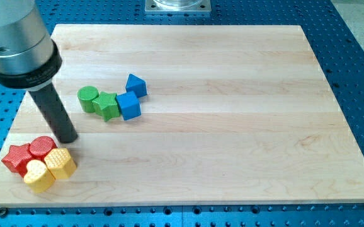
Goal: Seperate the blue cube from the green star
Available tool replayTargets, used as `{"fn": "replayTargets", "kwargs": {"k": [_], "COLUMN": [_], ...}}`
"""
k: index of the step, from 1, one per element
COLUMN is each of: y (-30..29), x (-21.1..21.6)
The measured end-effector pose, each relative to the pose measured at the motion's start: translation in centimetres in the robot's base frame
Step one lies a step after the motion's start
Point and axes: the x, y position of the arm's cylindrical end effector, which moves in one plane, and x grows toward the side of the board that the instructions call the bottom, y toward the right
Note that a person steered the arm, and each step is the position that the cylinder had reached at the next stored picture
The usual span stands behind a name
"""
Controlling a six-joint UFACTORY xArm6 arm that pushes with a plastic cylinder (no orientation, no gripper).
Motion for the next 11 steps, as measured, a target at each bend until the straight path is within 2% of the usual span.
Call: {"fn": "replayTargets", "kwargs": {"k": [3, 7, 8, 9, 10, 11], "y": [4.3, 4.4, 4.2, 2.1, 4.7, 14.9], "x": [-0.3, -0.4, -1.1, -3.9, -4.7, -5.6]}}
